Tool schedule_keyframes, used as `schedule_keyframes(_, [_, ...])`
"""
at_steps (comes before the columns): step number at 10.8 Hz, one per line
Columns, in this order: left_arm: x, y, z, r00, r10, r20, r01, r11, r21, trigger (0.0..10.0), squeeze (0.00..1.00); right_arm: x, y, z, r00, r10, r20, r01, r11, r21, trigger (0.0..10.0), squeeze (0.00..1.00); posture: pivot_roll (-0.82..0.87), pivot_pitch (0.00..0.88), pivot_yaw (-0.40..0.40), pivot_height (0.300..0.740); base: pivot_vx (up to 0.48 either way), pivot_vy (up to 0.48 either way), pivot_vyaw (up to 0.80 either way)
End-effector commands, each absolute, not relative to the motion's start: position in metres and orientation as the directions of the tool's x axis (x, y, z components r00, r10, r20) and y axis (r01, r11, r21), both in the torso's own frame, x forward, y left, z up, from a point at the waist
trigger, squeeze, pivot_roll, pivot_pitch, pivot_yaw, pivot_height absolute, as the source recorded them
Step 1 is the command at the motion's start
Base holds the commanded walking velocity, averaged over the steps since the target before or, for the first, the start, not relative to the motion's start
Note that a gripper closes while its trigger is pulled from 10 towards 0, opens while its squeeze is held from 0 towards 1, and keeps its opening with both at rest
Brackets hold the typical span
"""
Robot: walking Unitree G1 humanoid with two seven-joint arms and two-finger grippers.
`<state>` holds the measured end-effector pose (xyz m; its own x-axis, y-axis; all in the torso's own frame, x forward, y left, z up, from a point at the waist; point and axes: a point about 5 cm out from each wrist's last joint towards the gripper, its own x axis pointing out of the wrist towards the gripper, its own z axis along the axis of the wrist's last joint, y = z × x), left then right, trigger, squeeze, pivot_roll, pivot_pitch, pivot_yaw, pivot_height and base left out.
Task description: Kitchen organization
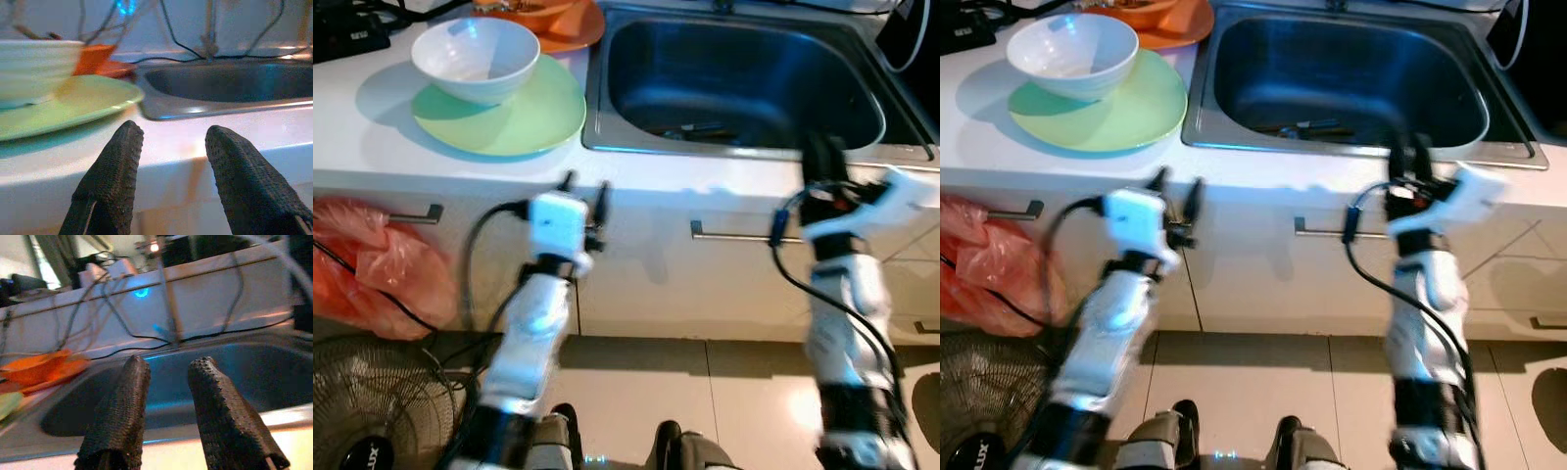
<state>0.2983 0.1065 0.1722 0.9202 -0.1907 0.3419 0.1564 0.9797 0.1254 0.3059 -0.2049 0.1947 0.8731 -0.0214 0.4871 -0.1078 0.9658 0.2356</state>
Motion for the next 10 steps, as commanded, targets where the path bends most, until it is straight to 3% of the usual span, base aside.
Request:
schedule_keyframes(1, [0.295,0.11,0.175,0.919,-0.171,0.355,0.134,0.983,0.126,10.0,0.0,0.299,-0.214,0.197,0.866,-0.049,0.497,-0.058,0.979,0.197,10.0,0.0,0.12,0.214,-0.064,0.74,0.0,0.0,0.0])
schedule_keyframes(5, [0.267,0.153,0.158,0.956,-0.053,0.289,-0.001,0.983,0.184,10.0,0.0,0.238,-0.259,0.151,0.934,-0.194,0.3,0.174,0.98,0.094,10.0,0.0,0.09,0.23,-0.063,0.74,0.0,0.0,0.0])
schedule_keyframes(10, [0.25,0.181,0.094,0.999,0.022,0.035,-0.029,0.975,0.219,10.0,0.0,0.206,-0.288,0.051,0.949,-0.295,-0.11,0.299,0.954,0.026,10.0,0.0,0.09,0.211,-0.06,0.74,0.0,0.0,0.0])
